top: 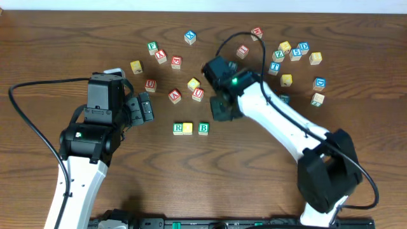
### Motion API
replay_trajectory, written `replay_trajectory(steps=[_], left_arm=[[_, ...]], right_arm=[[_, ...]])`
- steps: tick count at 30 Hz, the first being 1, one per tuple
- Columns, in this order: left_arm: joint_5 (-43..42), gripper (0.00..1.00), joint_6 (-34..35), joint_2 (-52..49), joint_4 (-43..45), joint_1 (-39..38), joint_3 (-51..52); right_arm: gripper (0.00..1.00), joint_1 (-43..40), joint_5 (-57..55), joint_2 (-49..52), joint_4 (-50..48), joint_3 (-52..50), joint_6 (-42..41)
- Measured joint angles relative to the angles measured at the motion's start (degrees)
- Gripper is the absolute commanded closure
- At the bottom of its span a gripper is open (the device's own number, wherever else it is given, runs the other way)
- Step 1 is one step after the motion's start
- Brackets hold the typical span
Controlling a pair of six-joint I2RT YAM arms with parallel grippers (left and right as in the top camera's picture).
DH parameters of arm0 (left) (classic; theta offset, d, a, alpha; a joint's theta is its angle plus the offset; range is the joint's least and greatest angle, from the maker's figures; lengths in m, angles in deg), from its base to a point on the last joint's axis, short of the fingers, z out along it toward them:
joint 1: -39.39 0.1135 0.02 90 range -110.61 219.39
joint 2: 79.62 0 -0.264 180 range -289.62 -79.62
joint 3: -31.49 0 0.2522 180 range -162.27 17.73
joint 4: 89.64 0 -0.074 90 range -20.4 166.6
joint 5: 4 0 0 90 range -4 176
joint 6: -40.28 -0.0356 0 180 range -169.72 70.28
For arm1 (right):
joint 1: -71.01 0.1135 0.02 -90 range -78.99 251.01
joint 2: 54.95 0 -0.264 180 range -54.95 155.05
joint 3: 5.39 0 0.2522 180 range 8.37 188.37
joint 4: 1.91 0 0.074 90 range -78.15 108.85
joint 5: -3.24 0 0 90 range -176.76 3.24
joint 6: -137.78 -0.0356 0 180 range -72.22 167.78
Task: Spell out ROBOT
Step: 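Carry the yellow O block right of the B block and lower it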
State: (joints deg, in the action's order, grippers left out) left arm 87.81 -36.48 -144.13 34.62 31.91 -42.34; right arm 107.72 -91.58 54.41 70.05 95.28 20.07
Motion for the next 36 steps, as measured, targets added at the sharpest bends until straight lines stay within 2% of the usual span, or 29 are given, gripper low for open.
replay_trajectory(steps=[7, 12, 23, 28, 36], left_arm=[[0.0, 0.02, 0.0, 0.0, 0.04, 0.0, 0.0], [0.0, 0.01, 0.0, 0.0, 0.0, 0.0, 0.0], [0.0, 0.02, -0.02, 0.0, 0.0, 0.0, 0.0], [0.0, 0.01, 0.0, 0.0, 0.0, 0.0, 0.0], [0.0, 0.02, 0.0, 0.0, 0.0, 0.0, 0.0]], right_arm=[[0.99, 6.64, -2.36, -0.24, -5.42, -9.2, -9.77], [0.99, 7.02, -3.72, -0.26, -9.84, -12.07, -13.62], [0.99, 7.21, -3.58, -0.28, -16.28, -16.33, -14.03], [0.99, 11.1, -3.5, -0.28, -19.61, -16.39, -14.19], [0.99, 11.5, -3.65, -0.28, -19.89, -16.39, -14.21]])
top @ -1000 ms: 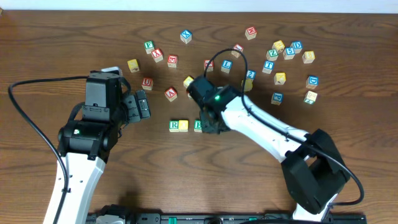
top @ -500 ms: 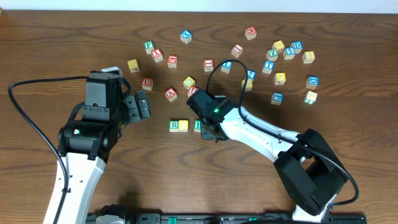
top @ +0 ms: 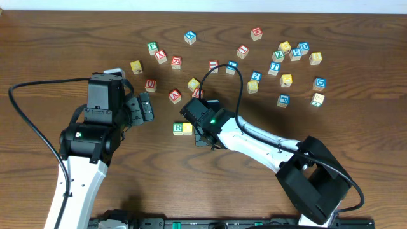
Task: Spell out ROBOT
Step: 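Carry the yellow O block right of the B block and lower it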
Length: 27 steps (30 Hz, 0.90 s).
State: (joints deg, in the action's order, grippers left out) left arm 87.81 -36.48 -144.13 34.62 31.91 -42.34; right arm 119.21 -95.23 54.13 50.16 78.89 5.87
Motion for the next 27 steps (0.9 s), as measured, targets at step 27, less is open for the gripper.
replay_trajectory(steps=[27], left_arm=[[0.0, 0.02, 0.0, 0.0, 0.0, 0.0, 0.0]], right_arm=[[0.99, 0.0, -7.82, 0.0, -2.4, -0.39, -2.23]])
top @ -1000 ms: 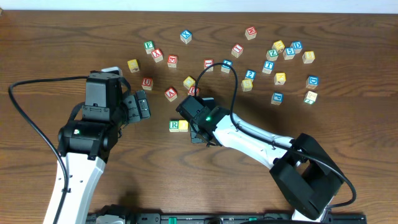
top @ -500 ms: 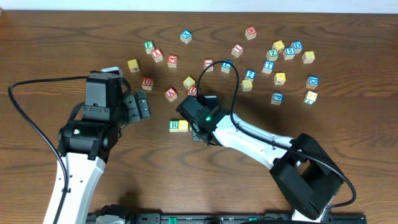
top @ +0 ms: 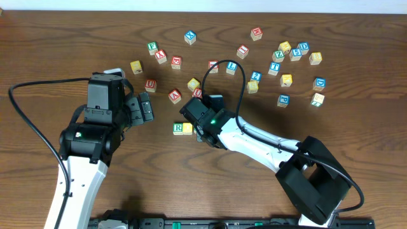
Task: Spell out ROBOT
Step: 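Carry the yellow O block right of the B block and lower it, then open the right gripper to release the O block beside B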
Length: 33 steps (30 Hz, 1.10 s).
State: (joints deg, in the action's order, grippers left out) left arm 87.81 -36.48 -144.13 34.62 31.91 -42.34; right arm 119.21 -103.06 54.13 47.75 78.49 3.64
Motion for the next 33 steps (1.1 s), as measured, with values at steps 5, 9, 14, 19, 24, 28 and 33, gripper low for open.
replay_trajectory(steps=[5, 9, 14, 19, 24, 28, 33], left_arm=[[0.0, 0.02, -0.02, 0.0, 0.0, 0.0, 0.0], [0.0, 0.02, -0.02, 0.0, 0.0, 0.0, 0.0], [0.0, 0.02, -0.02, 0.0, 0.0, 0.0, 0.0], [0.0, 0.02, 0.0, 0.0, 0.0, 0.0, 0.0], [0.0, 0.02, -0.02, 0.0, 0.0, 0.0, 0.0], [0.0, 0.02, 0.0, 0.0, 0.0, 0.0, 0.0], [0.0, 0.02, -0.02, 0.0, 0.0, 0.0, 0.0]], right_arm=[[0.99, 0.0, 0.0, 0.0, -1.49, -0.13, 0.0], [0.99, 0.0, 0.02, 0.0, -2.45, -0.13, 0.0], [0.99, 0.0, 0.02, 0.0, -3.67, -0.15, 0.0], [0.99, 0.0, 0.2, 0.0, -5.66, -0.2, 0.07], [0.99, 0.0, 0.22, 0.0, -5.84, -0.2, 0.07], [0.99, 0.0, 0.66, 0.0, -3.34, -0.33, 0.04], [0.99, 0.0, 2.75, 0.0, -3.15, -0.35, 0.04]])
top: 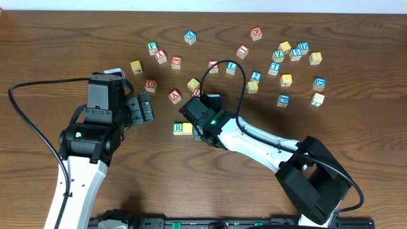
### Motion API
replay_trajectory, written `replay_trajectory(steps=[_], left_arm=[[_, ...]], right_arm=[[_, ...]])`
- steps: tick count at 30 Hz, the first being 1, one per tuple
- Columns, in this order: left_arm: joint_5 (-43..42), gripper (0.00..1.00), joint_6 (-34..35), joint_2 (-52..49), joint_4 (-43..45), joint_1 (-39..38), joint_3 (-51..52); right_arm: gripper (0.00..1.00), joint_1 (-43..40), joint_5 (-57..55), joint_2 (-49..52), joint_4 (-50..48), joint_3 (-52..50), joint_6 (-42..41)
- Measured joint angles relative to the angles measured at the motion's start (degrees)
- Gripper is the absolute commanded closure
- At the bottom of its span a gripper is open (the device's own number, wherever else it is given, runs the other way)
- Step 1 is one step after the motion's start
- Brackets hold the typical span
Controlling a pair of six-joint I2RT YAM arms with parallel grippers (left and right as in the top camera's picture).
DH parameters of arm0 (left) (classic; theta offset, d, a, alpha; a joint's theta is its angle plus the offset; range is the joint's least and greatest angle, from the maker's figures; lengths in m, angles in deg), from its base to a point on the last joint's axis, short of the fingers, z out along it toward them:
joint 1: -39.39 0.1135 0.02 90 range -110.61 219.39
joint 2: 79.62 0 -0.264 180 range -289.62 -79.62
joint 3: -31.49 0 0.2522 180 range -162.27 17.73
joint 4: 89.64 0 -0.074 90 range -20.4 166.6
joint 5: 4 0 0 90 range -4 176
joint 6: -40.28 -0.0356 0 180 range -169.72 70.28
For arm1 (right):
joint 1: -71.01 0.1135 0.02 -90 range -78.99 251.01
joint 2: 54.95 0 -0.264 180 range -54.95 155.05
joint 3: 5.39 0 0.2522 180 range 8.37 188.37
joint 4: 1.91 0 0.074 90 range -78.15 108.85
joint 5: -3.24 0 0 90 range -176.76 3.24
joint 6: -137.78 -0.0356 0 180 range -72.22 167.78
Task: Spell out ROBOT
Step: 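Open the right gripper to release the O block beside B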
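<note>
A green R block [179, 128] and a yellow block [187, 128] touch each other in a row at the table's middle. My right gripper [201, 135] is low right beside the yellow block. Its wrist hides its fingers and whatever lies under them, so I cannot tell its state. No green B block shows. My left gripper [144, 108] hangs open and empty to the left of the row, holding nothing.
Loose letter blocks lie behind the row: a red one [174, 96], a yellow one [193, 84] and a red one [151, 84] close by. Several more are scattered at the back right [296, 52]. The right arm's cable [222, 70] loops over the blocks.
My right wrist has edged slightly up and to the left over the row's right end. The R and yellow blocks and the left arm have not moved.
At first my right gripper hung behind and to the right of the row, where R, a yellow block and a green B stood with a gap before the B. Then it was down over the B, hiding it, and it has stayed there since.
</note>
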State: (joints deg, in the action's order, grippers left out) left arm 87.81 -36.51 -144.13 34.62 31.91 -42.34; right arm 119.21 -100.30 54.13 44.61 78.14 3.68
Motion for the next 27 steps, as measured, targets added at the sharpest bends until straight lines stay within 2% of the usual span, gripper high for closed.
replay_trajectory(steps=[27], left_arm=[[0.0, 0.02, 0.02, 0.0, 0.0, 0.0, 0.0]], right_arm=[[0.99, 0.0, -0.9, 0.02, 1.92, -0.02, -0.74]])
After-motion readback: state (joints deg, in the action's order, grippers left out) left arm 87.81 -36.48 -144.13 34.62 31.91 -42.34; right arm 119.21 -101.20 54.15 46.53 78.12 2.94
